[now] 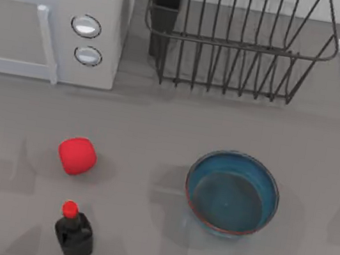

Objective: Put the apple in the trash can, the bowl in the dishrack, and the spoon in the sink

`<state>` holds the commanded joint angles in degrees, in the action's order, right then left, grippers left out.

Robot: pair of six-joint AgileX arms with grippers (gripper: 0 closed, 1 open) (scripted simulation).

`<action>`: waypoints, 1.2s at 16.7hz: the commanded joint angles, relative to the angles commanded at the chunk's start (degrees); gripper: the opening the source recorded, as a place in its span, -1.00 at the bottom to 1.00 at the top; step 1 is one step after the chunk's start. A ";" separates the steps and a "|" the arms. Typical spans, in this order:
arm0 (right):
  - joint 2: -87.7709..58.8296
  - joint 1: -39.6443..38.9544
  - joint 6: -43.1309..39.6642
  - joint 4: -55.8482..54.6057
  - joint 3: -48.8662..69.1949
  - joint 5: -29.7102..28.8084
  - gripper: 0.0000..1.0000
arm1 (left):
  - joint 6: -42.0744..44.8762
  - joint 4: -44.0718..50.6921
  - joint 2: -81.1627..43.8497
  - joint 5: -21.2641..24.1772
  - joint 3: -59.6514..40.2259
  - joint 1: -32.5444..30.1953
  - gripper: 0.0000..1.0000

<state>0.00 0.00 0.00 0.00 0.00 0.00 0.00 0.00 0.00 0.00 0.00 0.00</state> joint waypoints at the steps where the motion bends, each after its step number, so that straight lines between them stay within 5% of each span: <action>1: 0.00 0.00 0.00 0.00 0.00 0.00 1.00 | 0.00 0.00 0.00 0.00 0.00 0.00 1.00; 8: 0.00 0.00 0.00 0.00 0.00 0.00 1.00 | 5.00 8.99 -12.57 -1.03 -9.27 -2.51 1.00; 20: 0.00 0.00 0.00 0.00 0.00 0.00 1.00 | 21.50 40.59 -76.84 -0.33 -55.86 -15.67 1.00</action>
<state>0.00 0.00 0.00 0.00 0.00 0.00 21.50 40.59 -76.84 -0.33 -55.86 -15.67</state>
